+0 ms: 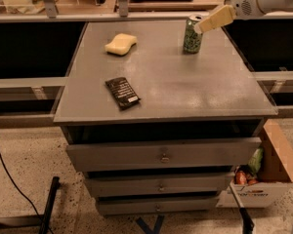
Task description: Move green can near rxbar chocolate
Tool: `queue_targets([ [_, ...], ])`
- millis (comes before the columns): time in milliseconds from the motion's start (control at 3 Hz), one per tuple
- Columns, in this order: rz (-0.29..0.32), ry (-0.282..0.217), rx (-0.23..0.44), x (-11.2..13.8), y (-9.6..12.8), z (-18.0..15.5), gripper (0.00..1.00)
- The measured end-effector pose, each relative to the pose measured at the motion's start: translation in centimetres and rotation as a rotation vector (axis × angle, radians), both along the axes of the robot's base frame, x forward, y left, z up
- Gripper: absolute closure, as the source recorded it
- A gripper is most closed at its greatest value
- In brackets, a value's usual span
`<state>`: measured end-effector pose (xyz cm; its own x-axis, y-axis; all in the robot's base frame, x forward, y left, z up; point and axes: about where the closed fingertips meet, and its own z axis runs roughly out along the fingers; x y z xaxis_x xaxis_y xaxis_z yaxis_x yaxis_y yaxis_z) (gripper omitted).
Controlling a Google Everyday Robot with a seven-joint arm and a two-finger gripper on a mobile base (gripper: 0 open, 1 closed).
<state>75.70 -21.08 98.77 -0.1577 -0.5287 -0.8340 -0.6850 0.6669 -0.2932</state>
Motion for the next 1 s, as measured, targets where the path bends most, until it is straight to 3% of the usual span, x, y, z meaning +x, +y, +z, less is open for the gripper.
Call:
queue_targets([
  [667,-0.012,-0.044,0.095,3.3,-1.4,-2.7,0.00],
  [1000,-0.005,-0.041,0.126,4.4,-1.6,-4.1,0.00],
])
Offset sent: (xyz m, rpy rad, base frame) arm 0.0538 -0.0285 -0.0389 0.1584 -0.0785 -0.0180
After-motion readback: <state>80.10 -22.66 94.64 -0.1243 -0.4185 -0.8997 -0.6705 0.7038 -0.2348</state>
